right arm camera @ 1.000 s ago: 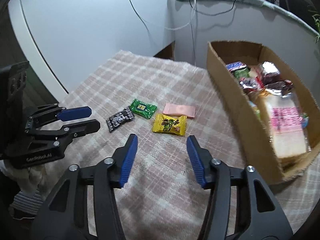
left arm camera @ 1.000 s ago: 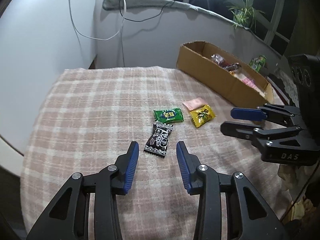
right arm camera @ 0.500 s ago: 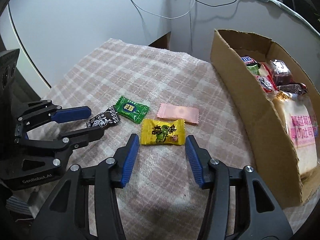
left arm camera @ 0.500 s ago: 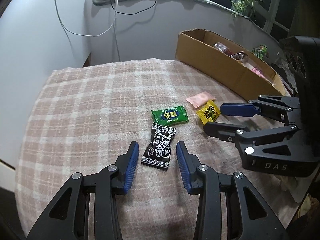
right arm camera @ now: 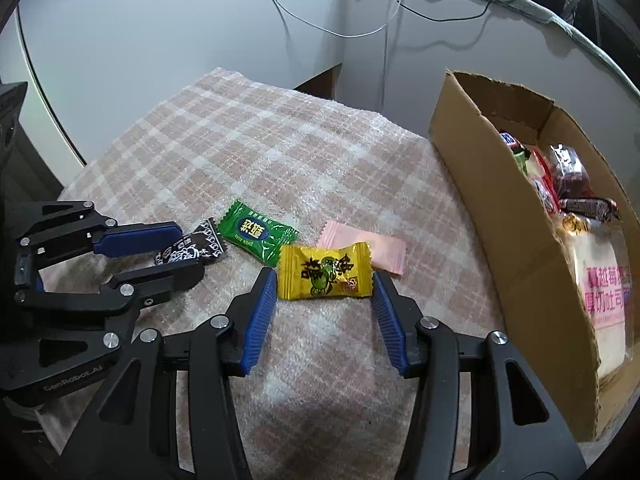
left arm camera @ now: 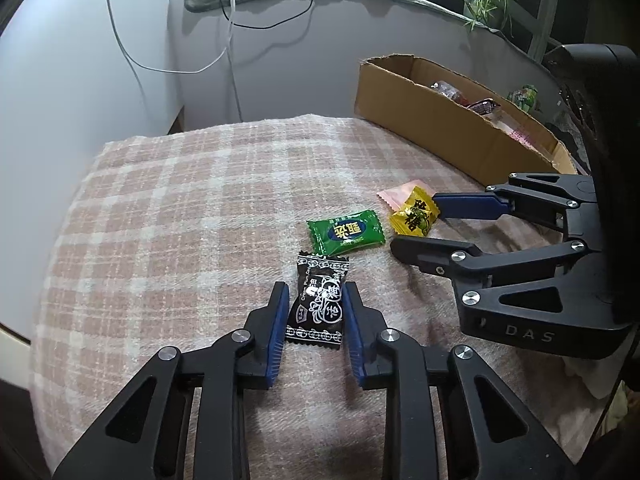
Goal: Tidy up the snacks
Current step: 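Grasp the black candy packet with the left tool while the right tool grasps the yellow candy, then lift the black packet and yellow candy and carry both over the box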
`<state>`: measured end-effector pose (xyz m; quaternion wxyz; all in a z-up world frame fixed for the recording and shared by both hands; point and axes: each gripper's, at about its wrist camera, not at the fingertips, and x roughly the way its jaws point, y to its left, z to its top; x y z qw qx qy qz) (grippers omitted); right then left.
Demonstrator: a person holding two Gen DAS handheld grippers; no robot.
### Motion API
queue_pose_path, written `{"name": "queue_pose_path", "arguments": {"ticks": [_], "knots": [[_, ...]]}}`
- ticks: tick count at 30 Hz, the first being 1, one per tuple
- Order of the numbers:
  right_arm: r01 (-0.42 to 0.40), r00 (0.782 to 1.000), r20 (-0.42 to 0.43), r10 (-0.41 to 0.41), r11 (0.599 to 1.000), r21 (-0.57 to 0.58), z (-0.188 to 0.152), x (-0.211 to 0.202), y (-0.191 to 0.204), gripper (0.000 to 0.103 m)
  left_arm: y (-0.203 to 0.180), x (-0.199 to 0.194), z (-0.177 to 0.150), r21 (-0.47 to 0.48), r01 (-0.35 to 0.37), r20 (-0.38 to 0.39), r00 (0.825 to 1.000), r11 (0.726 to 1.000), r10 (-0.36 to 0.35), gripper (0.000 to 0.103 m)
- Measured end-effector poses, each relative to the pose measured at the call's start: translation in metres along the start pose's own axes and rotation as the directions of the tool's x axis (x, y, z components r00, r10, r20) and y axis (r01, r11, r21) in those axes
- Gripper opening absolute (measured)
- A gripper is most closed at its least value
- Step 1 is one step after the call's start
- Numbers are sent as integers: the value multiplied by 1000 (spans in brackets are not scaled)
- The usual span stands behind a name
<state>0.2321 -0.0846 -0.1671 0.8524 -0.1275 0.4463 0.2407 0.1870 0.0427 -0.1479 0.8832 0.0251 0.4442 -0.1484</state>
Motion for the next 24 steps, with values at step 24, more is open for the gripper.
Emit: {"name": "queue_pose_path", "arguments": {"ticks": [24], "knots": [[-43,999,26,42,999,26,-14,-23,-8,32,2,-25,-8,-55,-13,25,1000,998,15,23]]}}
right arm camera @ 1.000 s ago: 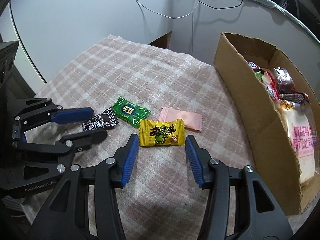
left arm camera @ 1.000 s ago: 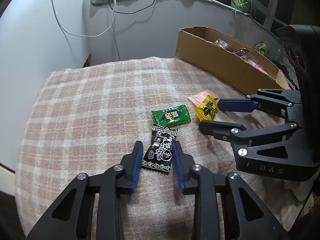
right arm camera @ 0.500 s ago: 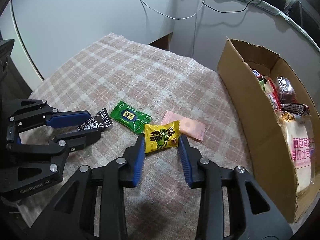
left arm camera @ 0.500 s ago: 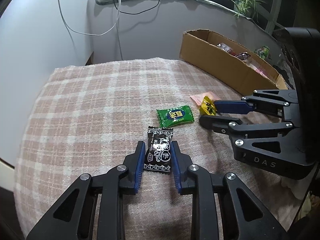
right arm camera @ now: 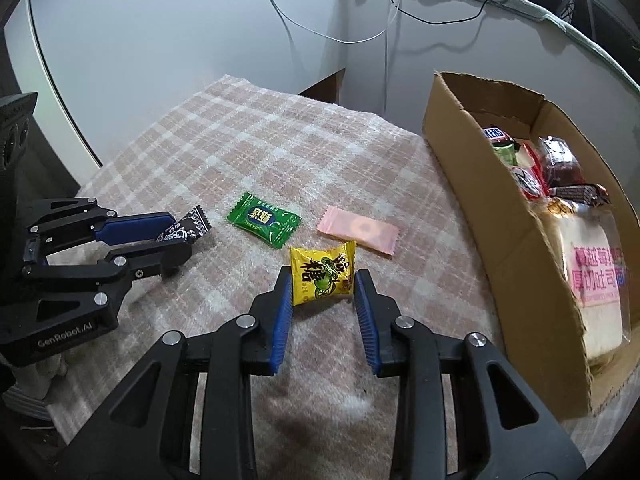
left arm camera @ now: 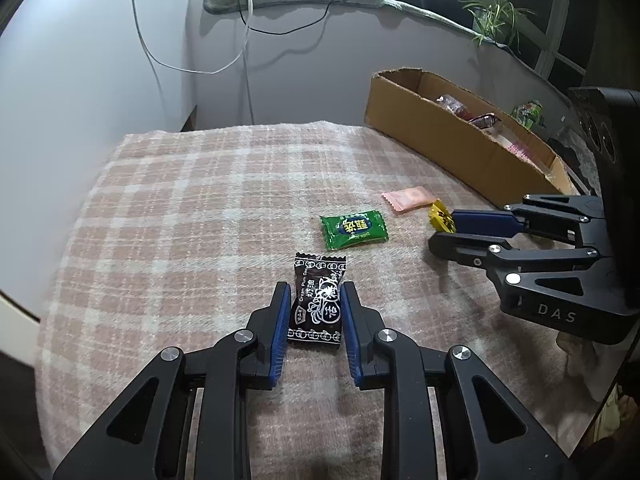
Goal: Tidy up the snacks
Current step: 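Lift the black packet and yellow candy and carry both over the box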
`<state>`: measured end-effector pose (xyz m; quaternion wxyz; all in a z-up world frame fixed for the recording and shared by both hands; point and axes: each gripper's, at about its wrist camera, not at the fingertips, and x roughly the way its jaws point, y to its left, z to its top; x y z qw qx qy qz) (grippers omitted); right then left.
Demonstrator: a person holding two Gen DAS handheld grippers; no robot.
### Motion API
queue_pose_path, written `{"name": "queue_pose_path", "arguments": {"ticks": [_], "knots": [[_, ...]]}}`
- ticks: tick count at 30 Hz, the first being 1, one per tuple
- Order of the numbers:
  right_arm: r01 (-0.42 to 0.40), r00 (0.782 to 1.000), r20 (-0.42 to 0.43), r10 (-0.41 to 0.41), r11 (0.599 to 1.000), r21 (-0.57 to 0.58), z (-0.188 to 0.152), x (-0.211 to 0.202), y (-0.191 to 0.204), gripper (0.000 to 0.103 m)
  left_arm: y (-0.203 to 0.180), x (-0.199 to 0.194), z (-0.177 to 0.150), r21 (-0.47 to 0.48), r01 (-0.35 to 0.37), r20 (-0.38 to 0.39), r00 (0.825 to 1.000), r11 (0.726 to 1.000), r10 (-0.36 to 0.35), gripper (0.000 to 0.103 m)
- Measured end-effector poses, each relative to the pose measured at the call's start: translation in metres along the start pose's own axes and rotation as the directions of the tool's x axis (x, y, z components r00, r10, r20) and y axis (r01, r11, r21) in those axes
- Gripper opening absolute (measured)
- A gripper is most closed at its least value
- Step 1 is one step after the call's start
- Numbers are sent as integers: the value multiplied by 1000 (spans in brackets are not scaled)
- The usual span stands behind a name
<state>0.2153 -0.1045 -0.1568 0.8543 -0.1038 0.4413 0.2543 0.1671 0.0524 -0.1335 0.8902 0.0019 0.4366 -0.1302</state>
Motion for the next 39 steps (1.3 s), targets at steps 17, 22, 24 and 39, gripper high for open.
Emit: {"name": "queue_pose_path", "arguments": {"ticks": [17,22,24,39], "knots": [[-37,997,77,33,998,49,-13,-52,-18,31,-35,-26,18,47,12,71,997,999,-15,23],[-44,993,109,37,997,59,-16,-73,-29,31,-48,-28,24,64,26,82,996,998,-31,23],[-43,992,120,35,997,62,-17,-80,-33,31,-55,-28,28,72,31,86,996,997,-38,23],[15,984,174,-40,990,140,-30,-125,-102,31,-117,-16,66,143,101,112,987,984,-118,23]]}}
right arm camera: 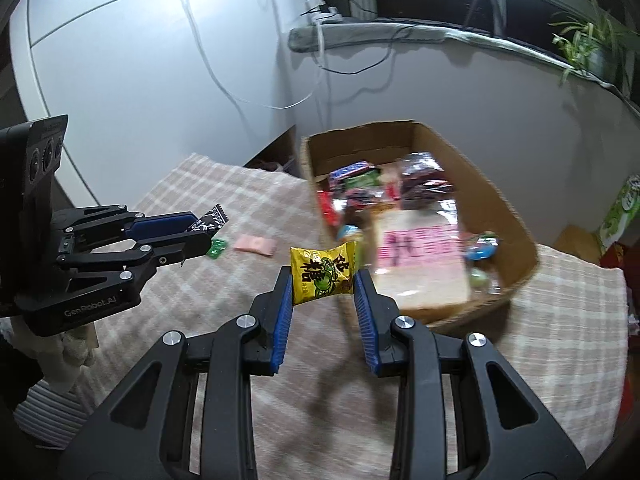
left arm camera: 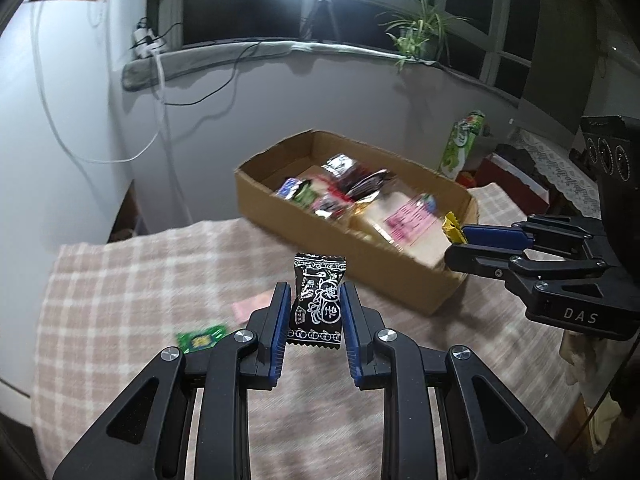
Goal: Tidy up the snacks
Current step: 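Lift the black packet and yellow candy and carry both over the box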
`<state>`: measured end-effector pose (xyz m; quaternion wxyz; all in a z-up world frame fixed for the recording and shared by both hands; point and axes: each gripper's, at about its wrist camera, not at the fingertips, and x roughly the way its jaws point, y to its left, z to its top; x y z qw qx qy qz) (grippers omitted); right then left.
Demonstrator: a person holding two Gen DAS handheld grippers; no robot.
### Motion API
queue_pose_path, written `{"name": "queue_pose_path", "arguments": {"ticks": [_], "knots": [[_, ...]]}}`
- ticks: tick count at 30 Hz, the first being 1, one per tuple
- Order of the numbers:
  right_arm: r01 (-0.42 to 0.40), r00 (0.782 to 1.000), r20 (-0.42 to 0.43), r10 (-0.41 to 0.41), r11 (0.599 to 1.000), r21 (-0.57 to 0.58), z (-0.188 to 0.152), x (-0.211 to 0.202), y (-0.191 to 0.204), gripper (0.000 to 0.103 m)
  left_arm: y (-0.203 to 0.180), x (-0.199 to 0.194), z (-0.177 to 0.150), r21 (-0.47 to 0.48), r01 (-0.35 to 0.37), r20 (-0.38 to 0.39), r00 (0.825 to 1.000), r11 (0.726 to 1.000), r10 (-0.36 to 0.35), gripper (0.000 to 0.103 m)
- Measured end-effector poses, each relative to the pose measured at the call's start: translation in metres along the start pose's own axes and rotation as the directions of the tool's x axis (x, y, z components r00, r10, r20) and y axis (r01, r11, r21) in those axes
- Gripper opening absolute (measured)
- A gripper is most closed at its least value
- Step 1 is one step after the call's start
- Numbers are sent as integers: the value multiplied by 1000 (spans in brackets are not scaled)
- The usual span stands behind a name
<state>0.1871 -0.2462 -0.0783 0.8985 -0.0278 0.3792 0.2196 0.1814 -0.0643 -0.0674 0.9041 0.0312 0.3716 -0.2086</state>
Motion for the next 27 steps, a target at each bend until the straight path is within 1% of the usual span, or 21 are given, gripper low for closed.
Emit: {"name": "queue_pose_path", "arguments": {"ticks": [6,13,20,27], "knots": [[39,999,14,-40,999,24,4,-9,-29,32,-15,16,19,18,18,4,1000,1000,-18,23],[75,997,26,-76,996,56,13,-9,-58,32,-22,36,41,45,16,3,1000,999,-16,23],[100,995,24,-102,992,75,22,5,-83,32,-25,60,64,64,10,1,1000,998,-10,23],[105,994,12,-106,991,81,25,20,-98,32,-25,81,74,73,7,-20,1000,997,-6,23]]}}
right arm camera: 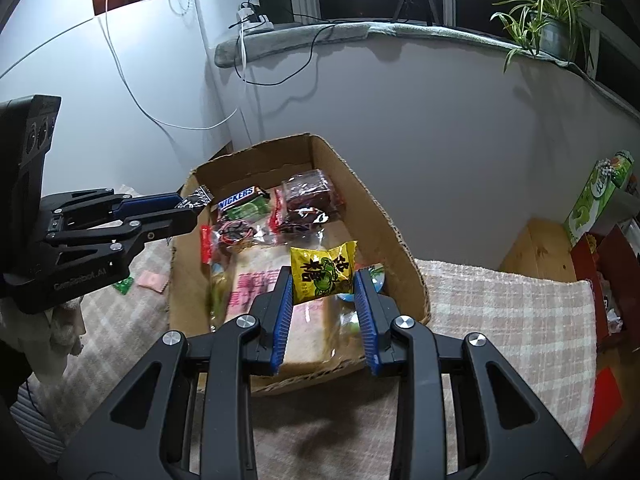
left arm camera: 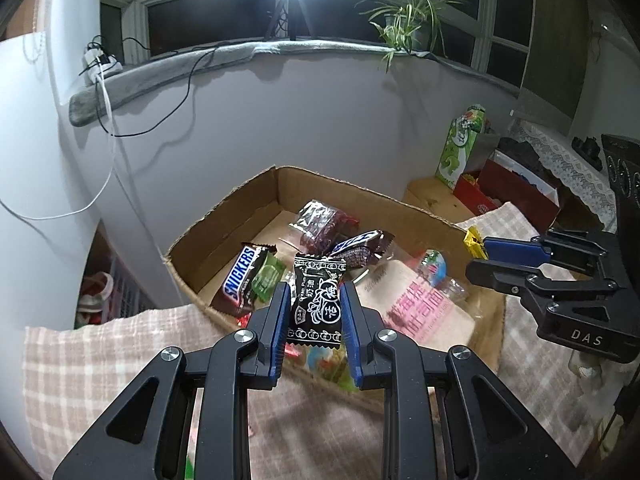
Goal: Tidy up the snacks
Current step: 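Lift the black packet and yellow candy and carry both over the box, then open both tools to drop the black packet and yellow candy into the box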
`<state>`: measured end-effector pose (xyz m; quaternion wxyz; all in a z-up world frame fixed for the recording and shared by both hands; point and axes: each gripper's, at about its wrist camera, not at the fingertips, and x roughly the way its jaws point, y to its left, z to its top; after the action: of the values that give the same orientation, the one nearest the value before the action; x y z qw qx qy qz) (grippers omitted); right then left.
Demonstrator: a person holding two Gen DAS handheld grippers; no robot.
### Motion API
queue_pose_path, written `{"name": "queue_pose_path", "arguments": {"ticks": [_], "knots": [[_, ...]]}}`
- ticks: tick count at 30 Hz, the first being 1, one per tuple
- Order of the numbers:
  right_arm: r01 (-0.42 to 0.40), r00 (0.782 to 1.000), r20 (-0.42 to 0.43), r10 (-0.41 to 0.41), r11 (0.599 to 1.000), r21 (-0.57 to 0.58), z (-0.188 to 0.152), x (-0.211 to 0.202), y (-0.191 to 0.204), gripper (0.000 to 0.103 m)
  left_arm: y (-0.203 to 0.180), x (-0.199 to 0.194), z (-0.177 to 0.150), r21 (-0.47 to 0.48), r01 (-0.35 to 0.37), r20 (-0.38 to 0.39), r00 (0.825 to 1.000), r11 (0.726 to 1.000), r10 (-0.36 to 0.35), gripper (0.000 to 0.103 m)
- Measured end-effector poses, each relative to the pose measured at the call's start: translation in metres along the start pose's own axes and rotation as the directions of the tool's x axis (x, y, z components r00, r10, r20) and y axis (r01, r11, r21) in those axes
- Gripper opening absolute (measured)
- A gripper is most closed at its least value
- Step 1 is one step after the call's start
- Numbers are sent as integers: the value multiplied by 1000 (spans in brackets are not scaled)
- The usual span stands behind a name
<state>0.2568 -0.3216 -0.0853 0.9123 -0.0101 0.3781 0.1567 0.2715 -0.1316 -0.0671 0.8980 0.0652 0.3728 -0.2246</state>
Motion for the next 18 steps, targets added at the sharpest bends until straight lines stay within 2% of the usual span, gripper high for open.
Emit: {"name": "queue_pose_path", "arguments": {"ticks": [18], "knots": [[-5,1000,-31,5,1000,8,4,26,-6,32,7,19,11,-15,-4,-12,1000,1000,4,24]]}}
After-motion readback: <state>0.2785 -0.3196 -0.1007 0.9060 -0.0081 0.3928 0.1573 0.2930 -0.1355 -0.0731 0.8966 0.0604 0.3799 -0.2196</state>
